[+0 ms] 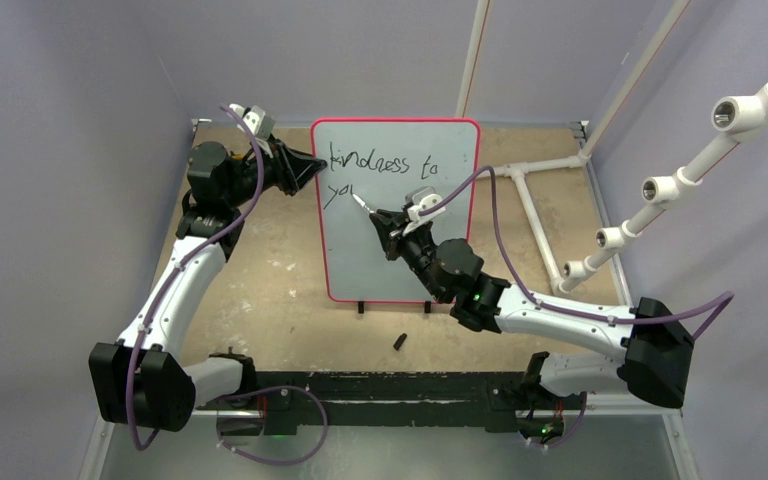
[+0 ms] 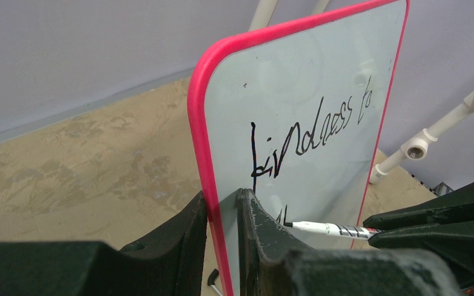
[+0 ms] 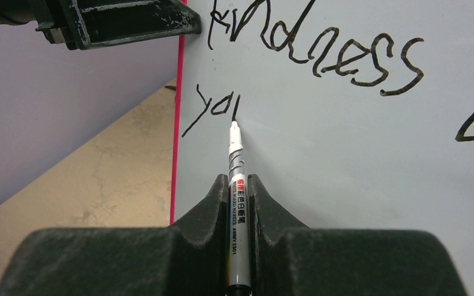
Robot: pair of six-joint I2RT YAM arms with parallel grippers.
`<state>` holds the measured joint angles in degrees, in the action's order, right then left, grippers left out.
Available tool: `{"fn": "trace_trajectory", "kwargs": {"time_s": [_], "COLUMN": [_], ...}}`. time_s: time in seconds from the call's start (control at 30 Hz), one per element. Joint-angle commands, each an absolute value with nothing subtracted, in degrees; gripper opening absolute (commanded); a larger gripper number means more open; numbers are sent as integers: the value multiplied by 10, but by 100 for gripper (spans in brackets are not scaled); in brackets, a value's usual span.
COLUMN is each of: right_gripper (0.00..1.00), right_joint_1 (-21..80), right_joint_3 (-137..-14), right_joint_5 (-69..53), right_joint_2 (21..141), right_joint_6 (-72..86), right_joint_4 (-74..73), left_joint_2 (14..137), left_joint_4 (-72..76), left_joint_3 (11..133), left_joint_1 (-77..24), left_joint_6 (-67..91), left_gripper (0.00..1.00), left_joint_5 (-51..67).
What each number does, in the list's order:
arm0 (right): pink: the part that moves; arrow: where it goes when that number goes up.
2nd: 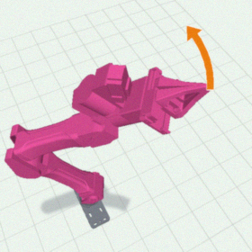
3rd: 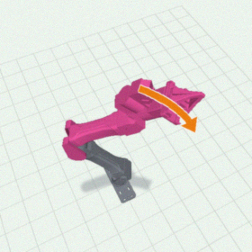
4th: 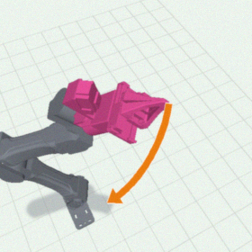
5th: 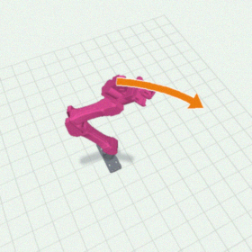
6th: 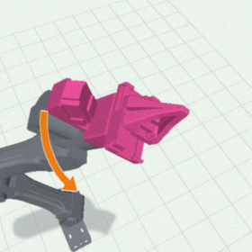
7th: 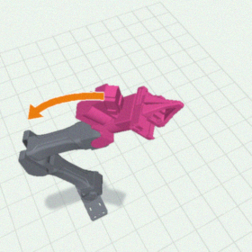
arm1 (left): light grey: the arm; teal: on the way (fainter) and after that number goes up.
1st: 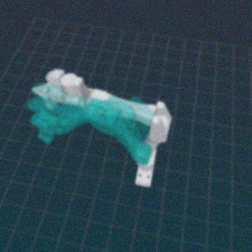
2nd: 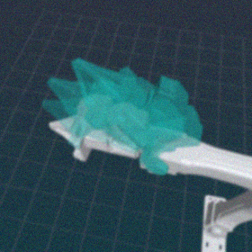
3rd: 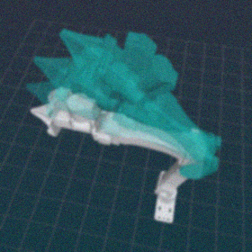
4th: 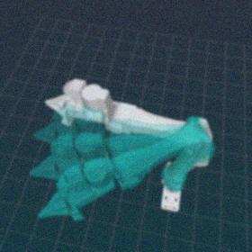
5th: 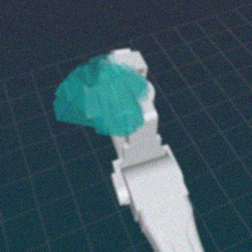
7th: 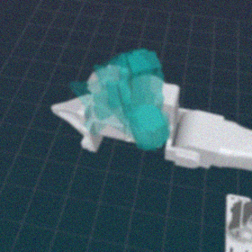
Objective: Write a sentence on the whiteboard
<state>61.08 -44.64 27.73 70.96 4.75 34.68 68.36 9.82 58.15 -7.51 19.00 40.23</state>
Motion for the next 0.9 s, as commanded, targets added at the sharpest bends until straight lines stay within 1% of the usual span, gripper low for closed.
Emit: {"fn": "trace_trajectory", "kwargs": {"time_s": [0.0, 0.27, 0.6, 0.87], "right_gripper": [0, 0, 0, 0], "right_joint_1": [606, 606, 606, 606], "right_joint_3": [-438, -442, -465, -472], "right_joint_5": [310, 320, 322, 326], "right_joint_2": [690, 679, 691, 699], "right_joint_6": [53, 42, 7, 3], "right_joint_4": [316, 320, 364, 371], "left_joint_2": [687, 687, 689, 687], "left_joint_4": [101, 101, 101, 101], "left_joint_3": [572, 570, 571, 570], "left_joint_1": [-76, -76, -76, -76], "left_joint_6": [191, 192, 191, 191], "left_gripper": [0, 0, 0, 0], "left_joint_5": [414, 414, 413, 414]}}
